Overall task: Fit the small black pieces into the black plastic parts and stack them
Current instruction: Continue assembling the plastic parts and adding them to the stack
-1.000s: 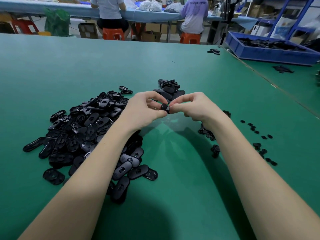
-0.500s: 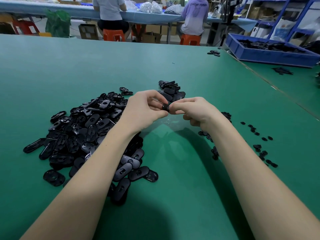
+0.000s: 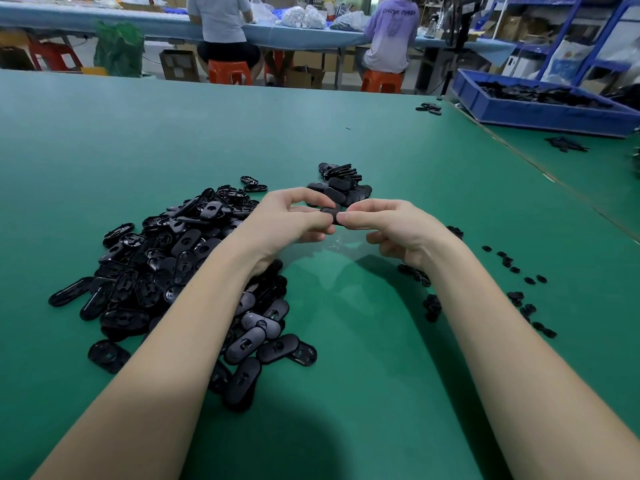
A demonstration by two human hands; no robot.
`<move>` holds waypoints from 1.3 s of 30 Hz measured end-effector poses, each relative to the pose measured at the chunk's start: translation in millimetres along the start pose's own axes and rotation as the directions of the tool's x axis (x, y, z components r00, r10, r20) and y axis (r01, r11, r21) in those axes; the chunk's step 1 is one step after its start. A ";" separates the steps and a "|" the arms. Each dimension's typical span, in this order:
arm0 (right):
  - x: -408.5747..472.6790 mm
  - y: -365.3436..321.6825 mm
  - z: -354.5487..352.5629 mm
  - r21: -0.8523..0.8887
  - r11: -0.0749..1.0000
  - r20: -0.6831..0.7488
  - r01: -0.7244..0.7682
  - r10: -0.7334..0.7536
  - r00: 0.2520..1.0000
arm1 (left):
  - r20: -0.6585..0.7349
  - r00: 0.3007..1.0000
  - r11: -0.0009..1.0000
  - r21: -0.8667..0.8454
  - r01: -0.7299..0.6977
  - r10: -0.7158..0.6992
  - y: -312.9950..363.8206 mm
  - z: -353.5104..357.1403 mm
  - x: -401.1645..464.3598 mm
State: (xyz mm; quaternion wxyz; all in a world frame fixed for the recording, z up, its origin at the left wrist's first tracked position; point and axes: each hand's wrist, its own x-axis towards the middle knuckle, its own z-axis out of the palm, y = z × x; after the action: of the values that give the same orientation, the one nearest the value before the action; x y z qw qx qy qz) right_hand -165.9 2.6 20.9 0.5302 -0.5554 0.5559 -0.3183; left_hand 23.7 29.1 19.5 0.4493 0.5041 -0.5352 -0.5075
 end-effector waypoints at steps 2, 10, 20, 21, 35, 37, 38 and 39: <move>0.3 -1.2 2.1 -0.039 0.999 -0.014 0.024 -0.025 1.000 | -0.020 1.000 1.000 -0.021 0.012 -0.013 -1.0 2.0 0.7; 4.3 -3.2 4.8 -0.167 0.983 -0.104 0.069 -0.087 0.991 | -0.112 0.993 0.999 0.007 0.038 -0.037 -2.9 7.5 1.9; 7.2 1.1 7.8 -0.232 0.966 -0.127 0.112 -0.144 0.981 | -0.132 0.991 0.997 0.065 0.039 -0.030 -0.7 9.2 -2.6; 8.0 2.3 8.8 -0.243 0.963 -0.133 0.120 -0.156 0.979 | -0.136 0.990 0.997 0.064 0.040 -0.031 -1.2 9.3 -2.8; 4.8 4.7 12.5 -0.360 0.842 -0.072 0.401 -0.454 0.888 | -0.241 0.970 0.999 0.047 0.003 0.009 -7.6 8.4 6.5; 6.3 4.3 12.5 -0.486 0.758 -0.070 0.435 -0.530 0.845 | -0.241 0.971 1.000 0.020 -0.001 0.006 -8.7 8.4 8.3; 7.9 4.4 12.5 -0.533 0.735 -0.092 0.420 -0.544 0.834 | -0.233 0.972 1.000 0.009 0.002 0.000 -9.3 8.9 9.1; 10.3 5.3 12.2 -0.563 0.727 -0.118 0.394 -0.542 0.832 | -0.235 0.972 1.000 0.002 0.008 -0.007 -9.9 9.2 9.8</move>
State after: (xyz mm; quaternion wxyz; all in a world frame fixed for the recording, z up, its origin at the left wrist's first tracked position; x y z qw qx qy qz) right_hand -154.0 -3.4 10.6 0.1803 -0.7500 0.5280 -0.3553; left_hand 14.5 20.4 8.6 0.5069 0.5632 -0.4771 -0.4452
